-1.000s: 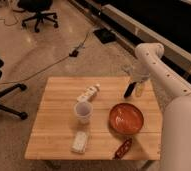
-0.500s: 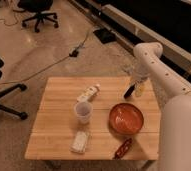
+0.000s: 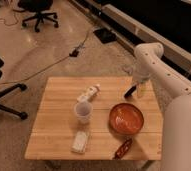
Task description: Knock the eraser over
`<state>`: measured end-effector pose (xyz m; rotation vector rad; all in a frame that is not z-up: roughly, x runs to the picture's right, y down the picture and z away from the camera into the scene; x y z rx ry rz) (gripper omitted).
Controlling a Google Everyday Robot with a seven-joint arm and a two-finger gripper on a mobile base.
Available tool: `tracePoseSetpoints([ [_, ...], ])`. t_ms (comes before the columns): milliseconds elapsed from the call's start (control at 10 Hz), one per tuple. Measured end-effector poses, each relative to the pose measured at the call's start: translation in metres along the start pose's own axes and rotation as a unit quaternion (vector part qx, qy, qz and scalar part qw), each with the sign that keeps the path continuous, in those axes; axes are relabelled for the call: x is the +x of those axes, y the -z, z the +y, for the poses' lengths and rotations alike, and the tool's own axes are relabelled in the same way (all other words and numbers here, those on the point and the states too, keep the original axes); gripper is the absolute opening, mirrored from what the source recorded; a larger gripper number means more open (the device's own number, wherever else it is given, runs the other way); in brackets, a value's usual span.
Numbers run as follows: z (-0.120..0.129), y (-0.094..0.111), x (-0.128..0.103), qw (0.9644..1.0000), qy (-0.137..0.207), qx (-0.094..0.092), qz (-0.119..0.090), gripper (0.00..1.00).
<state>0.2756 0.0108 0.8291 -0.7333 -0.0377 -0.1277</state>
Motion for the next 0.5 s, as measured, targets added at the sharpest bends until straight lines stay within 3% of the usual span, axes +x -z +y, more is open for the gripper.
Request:
tracePoseSetpoints([
  [500, 0.0102, 0.0092, -0.0017, 1.0000, 0.001, 0.007, 0.001, 0.65],
])
